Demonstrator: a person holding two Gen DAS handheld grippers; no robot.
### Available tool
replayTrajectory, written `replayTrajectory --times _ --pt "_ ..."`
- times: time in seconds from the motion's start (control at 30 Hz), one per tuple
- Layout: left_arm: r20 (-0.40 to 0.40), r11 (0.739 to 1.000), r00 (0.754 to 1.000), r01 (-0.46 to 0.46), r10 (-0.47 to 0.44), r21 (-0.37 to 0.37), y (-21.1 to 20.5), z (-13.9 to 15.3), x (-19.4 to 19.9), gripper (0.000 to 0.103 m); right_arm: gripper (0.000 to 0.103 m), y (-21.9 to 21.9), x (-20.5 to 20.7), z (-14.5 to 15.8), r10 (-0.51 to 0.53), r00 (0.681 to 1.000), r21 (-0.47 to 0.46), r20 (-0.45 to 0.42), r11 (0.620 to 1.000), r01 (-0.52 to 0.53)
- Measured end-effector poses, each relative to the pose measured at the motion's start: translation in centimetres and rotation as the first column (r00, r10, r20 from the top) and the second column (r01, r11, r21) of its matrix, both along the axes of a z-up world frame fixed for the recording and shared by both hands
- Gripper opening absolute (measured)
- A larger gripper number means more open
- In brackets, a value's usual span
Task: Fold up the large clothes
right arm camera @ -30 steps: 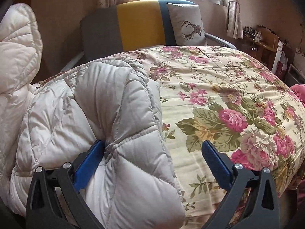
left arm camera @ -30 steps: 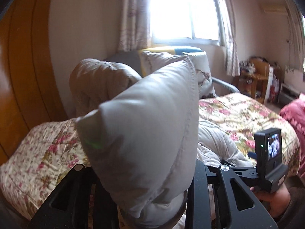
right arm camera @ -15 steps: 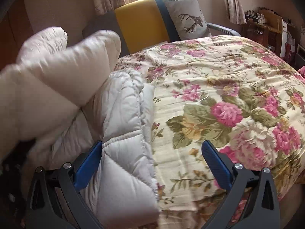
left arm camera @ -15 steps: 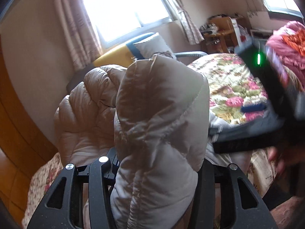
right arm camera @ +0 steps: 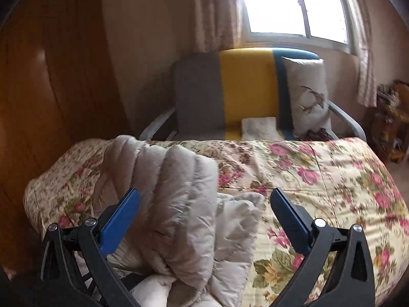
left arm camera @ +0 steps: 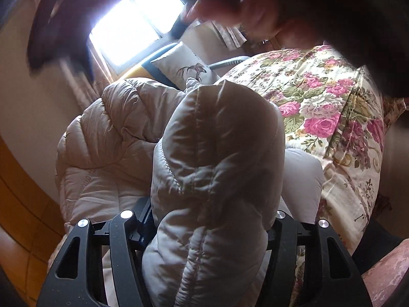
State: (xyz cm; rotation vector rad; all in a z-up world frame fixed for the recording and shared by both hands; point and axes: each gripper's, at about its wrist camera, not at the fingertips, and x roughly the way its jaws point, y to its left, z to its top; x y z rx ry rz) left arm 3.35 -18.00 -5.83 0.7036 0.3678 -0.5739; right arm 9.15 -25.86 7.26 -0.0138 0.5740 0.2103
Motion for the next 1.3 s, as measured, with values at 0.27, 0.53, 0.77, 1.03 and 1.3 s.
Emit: replayTrajectory --times 0.27,0.53,0.77,1.03,1.3 --pt "-0.210 0.949 0.951 0.166 -0.226 -0.267 6.5 4.8 0.2 0.075 0.101 -1.3 3.1 -6.5 -0.189 0.974 -0.136 -0.123 0.976 0.172" --pt "-0.285 0.766 0.954 -0.254 0.096 -0.591 19.4 9.2 8.0 0.084 0.101 -6.9 -1.5 -12.6 -0.268 0.957 0.234 -0.109 0.929 0.287" --pt "-0.510 0.710 0.829 -0.501 0.230 -0.495 17.6 5.1 16.7 0.083 0.101 -7.6 -2.7 -9.2 -0.291 0.953 0.205 -0.088 0.931 0.303" --pt "-0.405 0.789 0.890 -0.398 0.210 -0.467 13.7 4.4 14.8 0.082 0.101 -12.0 -2.7 -7.7 -0.194 0.942 0.409 -0.275 0.863 0.297" --pt "-0.317 0.798 0.906 -0.404 0.281 -0.446 12.7 4.5 13.6 0.082 0.083 -5.1 1.9 -7.1 -0.003 0.981 0.313 -0.192 0.947 0.064"
